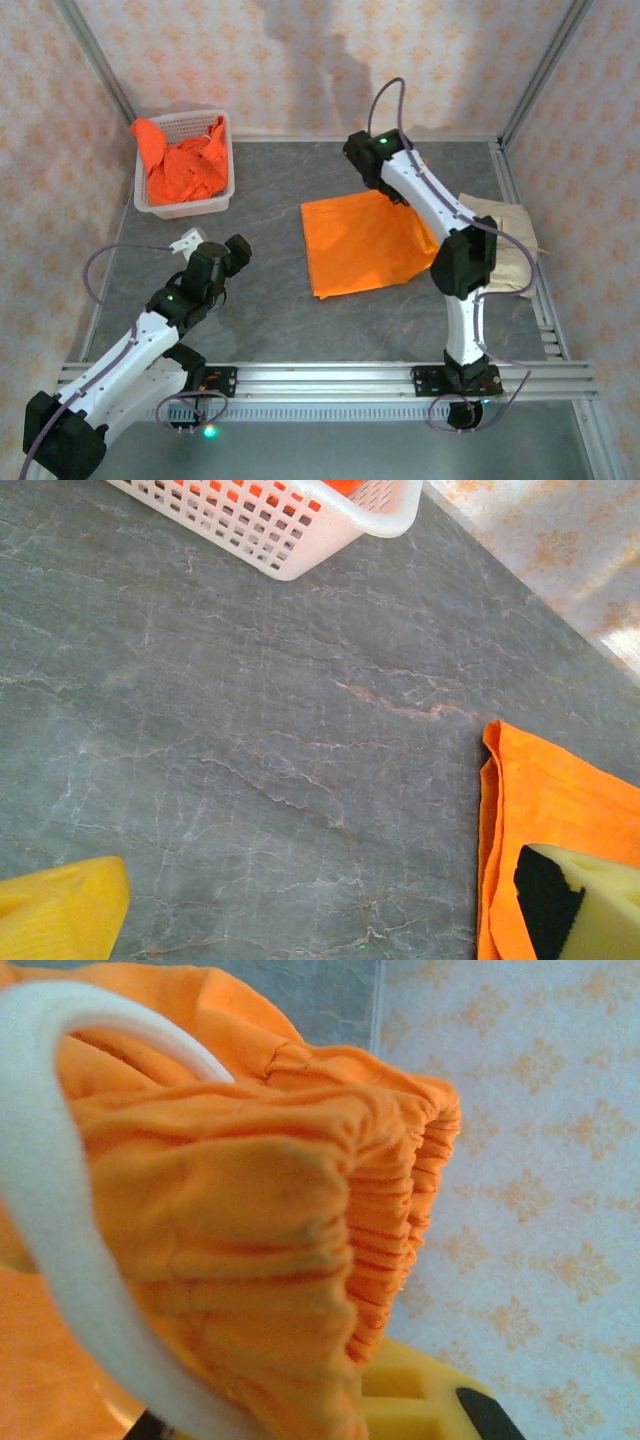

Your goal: Fold and stack the shorts

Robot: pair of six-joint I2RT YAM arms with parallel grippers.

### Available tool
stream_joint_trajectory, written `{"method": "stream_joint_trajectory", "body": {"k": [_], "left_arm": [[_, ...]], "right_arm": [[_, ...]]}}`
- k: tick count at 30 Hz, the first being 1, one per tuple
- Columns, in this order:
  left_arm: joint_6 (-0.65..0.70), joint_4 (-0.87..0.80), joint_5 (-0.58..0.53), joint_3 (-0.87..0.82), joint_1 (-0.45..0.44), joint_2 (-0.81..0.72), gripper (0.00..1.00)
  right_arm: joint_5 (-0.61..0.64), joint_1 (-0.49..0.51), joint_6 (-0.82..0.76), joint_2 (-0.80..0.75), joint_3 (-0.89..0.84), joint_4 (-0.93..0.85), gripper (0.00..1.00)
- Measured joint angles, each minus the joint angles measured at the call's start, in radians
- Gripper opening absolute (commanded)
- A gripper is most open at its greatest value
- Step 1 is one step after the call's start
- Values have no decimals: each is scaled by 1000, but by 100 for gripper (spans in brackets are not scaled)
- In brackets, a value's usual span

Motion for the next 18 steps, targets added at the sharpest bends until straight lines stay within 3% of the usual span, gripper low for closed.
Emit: {"method": "stream_joint_trajectory", "body": {"k": [6,11,14,16,18], "left_arm": [[-7,0,0,-6,0,7,100],[-19,0,3,-20,0,16,100],[-27,0,4,-25,0,20,100],[-31,0,3,-29,0,21,100],[-42,0,3,-29,0,19,100]], "right_arm": [[-27,108,81,129,128,-69,2],[-131,208,126,211,212,-79,7],[-265,261,145,249,233,-43,29],[-424,285,148,261,225,11,44],[-621,295,162,255,180,101,67]]}}
